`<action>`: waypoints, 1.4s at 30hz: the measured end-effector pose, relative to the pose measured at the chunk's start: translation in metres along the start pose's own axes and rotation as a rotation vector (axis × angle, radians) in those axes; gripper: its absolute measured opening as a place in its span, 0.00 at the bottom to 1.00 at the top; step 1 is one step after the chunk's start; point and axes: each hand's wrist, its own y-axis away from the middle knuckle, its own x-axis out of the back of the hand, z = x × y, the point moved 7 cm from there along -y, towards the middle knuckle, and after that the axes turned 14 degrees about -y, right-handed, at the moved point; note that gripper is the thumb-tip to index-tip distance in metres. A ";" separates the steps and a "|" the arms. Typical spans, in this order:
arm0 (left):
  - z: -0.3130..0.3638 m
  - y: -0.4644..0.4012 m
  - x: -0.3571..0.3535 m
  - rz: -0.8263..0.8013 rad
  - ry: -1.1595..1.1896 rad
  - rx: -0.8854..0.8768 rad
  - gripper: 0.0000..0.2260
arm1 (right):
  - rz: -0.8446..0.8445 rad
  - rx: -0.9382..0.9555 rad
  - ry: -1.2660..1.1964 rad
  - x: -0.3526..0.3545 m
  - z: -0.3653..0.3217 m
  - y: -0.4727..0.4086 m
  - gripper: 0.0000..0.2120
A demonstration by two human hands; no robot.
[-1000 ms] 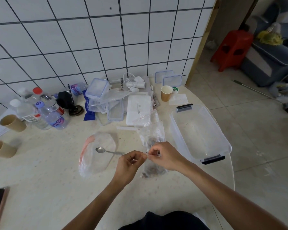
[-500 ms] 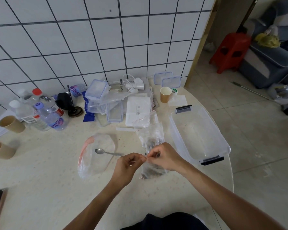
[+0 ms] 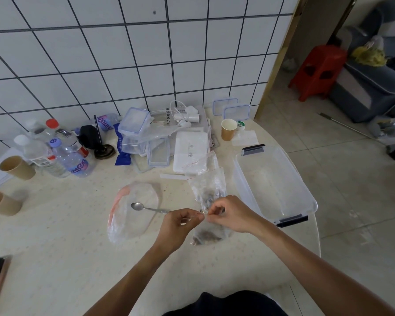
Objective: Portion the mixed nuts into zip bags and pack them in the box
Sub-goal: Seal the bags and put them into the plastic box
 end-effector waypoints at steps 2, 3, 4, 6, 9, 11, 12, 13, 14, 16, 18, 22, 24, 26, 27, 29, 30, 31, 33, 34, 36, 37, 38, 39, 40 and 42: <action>-0.002 -0.002 0.002 0.007 0.006 0.005 0.03 | -0.003 -0.008 0.004 0.006 0.000 0.002 0.04; -0.002 -0.002 0.002 0.005 0.004 0.003 0.03 | -0.004 -0.009 -0.006 0.008 0.000 0.003 0.03; -0.002 -0.002 0.002 0.002 0.007 0.004 0.03 | -0.003 -0.008 -0.013 0.009 0.000 0.003 0.03; -0.003 -0.003 0.001 -0.002 0.024 0.012 0.04 | 0.000 -0.005 -0.006 0.009 -0.001 0.003 0.02; -0.003 -0.004 0.000 -0.018 0.048 0.031 0.04 | 0.013 0.019 0.027 0.005 -0.004 0.001 0.03; 0.000 -0.004 -0.002 -0.068 0.041 0.018 0.02 | 0.015 0.042 0.040 0.001 -0.007 0.000 0.05; 0.002 -0.004 -0.003 -0.088 0.027 -0.003 0.02 | 0.009 0.051 0.050 -0.001 -0.008 0.000 0.06; 0.004 -0.004 -0.003 -0.094 0.013 -0.021 0.02 | 0.002 0.056 0.066 -0.004 -0.008 0.000 0.06; 0.005 -0.005 -0.003 -0.089 0.003 -0.031 0.03 | -0.001 0.057 0.084 -0.005 -0.008 0.000 0.06; 0.006 -0.007 0.000 -0.073 -0.034 -0.047 0.02 | -0.004 0.053 0.109 -0.003 -0.005 0.001 0.05; 0.008 -0.009 0.003 -0.070 -0.099 -0.079 0.02 | -0.014 0.055 0.155 0.001 -0.003 0.002 0.06; 0.008 -0.011 0.010 -0.084 -0.208 -0.115 0.05 | -0.008 0.010 0.119 0.019 0.004 0.008 0.06; 0.004 -0.013 0.014 -0.094 -0.214 -0.099 0.03 | 0.006 -0.011 0.072 0.030 0.009 0.013 0.06; 0.000 -0.013 0.018 -0.090 -0.216 -0.085 0.03 | 0.021 -0.022 0.016 0.038 0.015 0.018 0.06; -0.004 -0.014 0.019 -0.082 -0.215 -0.076 0.03 | 0.036 -0.034 -0.022 0.042 0.020 0.020 0.06; -0.011 -0.014 0.021 -0.058 -0.198 -0.039 0.06 | 0.077 -0.069 -0.145 0.046 0.030 0.025 0.07; -0.016 -0.014 0.022 -0.051 -0.182 -0.004 0.08 | 0.101 -0.094 -0.229 0.046 0.035 0.028 0.08; -0.021 -0.014 0.022 -0.051 -0.159 0.032 0.08 | 0.123 -0.122 -0.314 0.044 0.041 0.031 0.09; -0.027 -0.011 0.020 -0.070 -0.071 0.083 0.11 | 0.147 -0.158 -0.453 0.037 0.049 0.037 0.07; -0.028 -0.007 0.018 -0.079 -0.017 0.104 0.13 | 0.150 -0.164 -0.509 0.032 0.052 0.039 0.06; -0.030 -0.001 0.015 -0.086 0.060 0.144 0.18 | 0.147 -0.161 -0.608 0.022 0.056 0.041 0.06; -0.031 0.002 0.014 -0.086 0.081 0.156 0.18 | 0.139 -0.159 -0.638 0.018 0.058 0.043 0.06; -0.032 0.004 0.013 -0.078 0.092 0.160 0.16 | 0.130 -0.148 -0.647 0.014 0.057 0.045 0.05; -0.032 0.006 0.012 -0.060 0.098 0.154 0.14 | 0.132 -0.124 -0.633 0.013 0.056 0.047 0.05; -0.031 0.007 0.012 -0.035 0.102 0.142 0.14 | 0.147 -0.089 -0.607 0.013 0.055 0.048 0.04; -0.031 0.010 0.014 0.021 0.105 0.122 0.14 | 0.212 -0.021 -0.549 0.017 0.051 0.050 0.04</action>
